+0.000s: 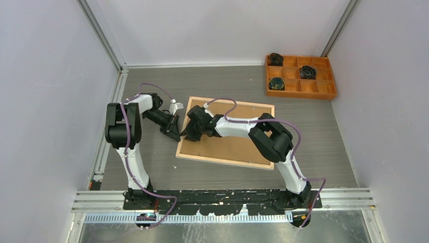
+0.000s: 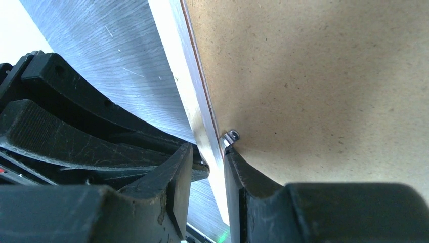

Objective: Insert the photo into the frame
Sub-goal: Install the photo frame at the center of the board.

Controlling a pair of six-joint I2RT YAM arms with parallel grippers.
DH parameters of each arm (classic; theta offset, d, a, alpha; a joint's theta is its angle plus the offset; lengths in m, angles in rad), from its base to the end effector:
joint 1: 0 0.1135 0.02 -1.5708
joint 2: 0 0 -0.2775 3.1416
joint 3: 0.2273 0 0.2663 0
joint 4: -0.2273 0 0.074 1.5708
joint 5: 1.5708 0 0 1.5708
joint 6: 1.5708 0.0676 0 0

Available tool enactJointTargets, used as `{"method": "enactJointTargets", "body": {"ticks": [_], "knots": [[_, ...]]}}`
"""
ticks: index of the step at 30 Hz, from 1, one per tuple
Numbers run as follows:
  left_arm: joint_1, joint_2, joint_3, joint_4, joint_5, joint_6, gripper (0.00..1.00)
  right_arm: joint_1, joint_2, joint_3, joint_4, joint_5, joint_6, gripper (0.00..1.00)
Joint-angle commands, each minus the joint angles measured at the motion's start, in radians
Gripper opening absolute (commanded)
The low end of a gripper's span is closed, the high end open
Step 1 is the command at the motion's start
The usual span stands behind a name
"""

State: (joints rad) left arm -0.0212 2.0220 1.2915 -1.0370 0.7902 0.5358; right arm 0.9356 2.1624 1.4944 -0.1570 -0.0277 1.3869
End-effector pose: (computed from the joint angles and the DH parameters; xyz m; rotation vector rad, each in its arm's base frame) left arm 0.3494 -0.0555 0.1156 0.6749 2.7896 -1.2285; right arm 0.3021 0.4130 0.1262 0.5900 2.6354 0.9840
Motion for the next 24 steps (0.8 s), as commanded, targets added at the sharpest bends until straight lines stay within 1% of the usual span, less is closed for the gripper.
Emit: {"method": "enactJointTargets", "body": {"ticks": [1, 7, 12, 22, 24], "knots": [[-0.013, 0.003, -0.031, 0.022, -0.035, 0.044, 0.13, -0.009, 0.014, 0.026, 0.084, 0.046, -0.008, 0.34], [-0.012, 0.007, -0.031, 0.023, -0.035, 0.043, 0.13, -0.014, 0.014, 0.030, 0.108, 0.041, -0.023, 0.33], [-0.012, 0.004, -0.035, 0.025, -0.043, 0.044, 0.13, -0.017, 0.014, 0.026, 0.146, 0.003, -0.017, 0.27], [-0.013, -0.002, -0.040, 0.023, -0.045, 0.051, 0.13, -0.018, 0.023, 0.025, 0.154, -0.011, -0.016, 0.27], [-0.013, -0.002, -0.038, 0.023, -0.046, 0.053, 0.13, -0.021, 0.025, 0.028, 0.168, -0.020, -0.017, 0.30]]}}
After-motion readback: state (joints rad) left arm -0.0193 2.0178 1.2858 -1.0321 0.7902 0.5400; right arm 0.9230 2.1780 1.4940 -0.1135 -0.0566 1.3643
